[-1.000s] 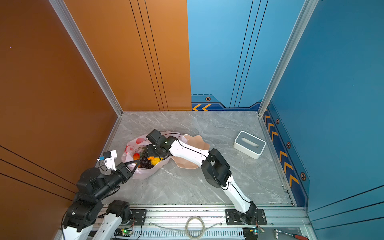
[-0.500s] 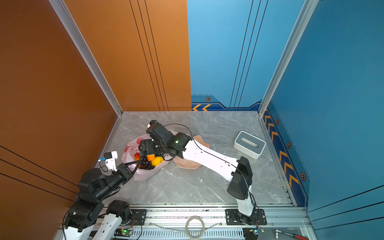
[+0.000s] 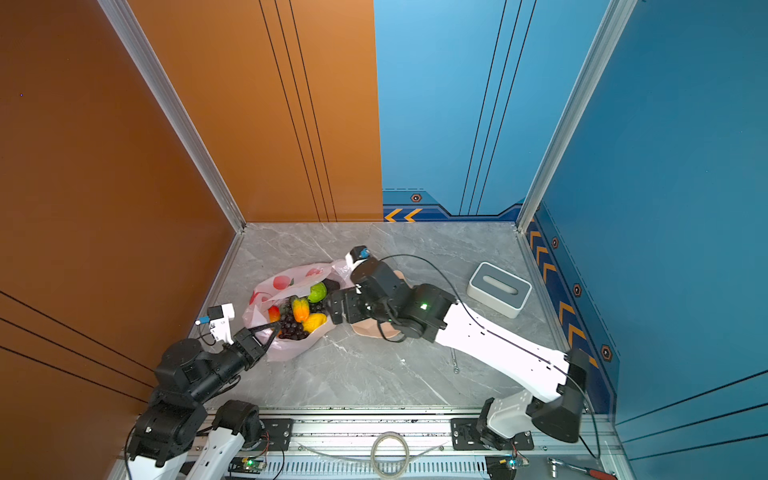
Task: Place the fruits into the plastic bag
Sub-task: 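Open the right gripper to release the bitter melon and withdraw it, then move the right gripper to the bag rim near the left gripper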
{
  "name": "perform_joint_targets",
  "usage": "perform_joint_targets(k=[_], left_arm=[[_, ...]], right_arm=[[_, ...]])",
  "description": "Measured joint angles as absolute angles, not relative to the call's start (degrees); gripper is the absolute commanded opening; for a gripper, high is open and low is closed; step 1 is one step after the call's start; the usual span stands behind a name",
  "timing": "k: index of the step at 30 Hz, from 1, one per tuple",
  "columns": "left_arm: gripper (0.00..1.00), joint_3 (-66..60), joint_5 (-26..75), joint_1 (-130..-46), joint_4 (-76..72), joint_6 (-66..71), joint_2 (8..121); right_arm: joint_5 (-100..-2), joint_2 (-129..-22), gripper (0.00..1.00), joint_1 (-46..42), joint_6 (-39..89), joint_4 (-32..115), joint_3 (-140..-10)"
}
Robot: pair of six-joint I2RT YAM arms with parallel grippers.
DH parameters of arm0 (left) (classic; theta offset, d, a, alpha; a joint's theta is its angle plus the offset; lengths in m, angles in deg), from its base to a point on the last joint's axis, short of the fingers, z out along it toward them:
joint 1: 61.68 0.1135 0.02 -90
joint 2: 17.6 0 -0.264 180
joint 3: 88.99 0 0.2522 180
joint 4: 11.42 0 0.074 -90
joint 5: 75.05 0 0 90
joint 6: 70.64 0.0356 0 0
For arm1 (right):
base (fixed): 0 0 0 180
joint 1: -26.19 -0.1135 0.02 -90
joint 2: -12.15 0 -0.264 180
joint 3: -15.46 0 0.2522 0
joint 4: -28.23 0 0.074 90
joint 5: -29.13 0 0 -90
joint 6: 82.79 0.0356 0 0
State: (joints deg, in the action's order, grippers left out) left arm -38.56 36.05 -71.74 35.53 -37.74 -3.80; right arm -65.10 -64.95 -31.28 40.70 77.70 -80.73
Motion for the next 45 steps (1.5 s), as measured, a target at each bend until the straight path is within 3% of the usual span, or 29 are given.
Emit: perform_joint_targets(k=[9, 17, 29, 45], left_arm=[[0.0, -38.56, 36.05, -71.74, 35.6, -37.72, -3.78], [0.0, -38.67, 36.05, -71.74, 35.99, -37.72, -3.78], [0.0, -38.8, 36.05, -71.74, 36.06, -37.7, -3.6], [0.0, -38.8, 36.07, -71.7, 36.04, -37.67, -2.71]], right_arm=[[-68.7, -51.77, 1.0, -21.47, 38.48, 80.71, -67.73], [-65.16, -50.44, 1.0, -16.16, 37.27, 81.89, -62.76], [-56.49, -63.77, 1.0, -21.38, 31.39, 79.71, -63.46], [-55.46, -80.6, 1.0, -21.51, 25.91, 76.87, -80.1]])
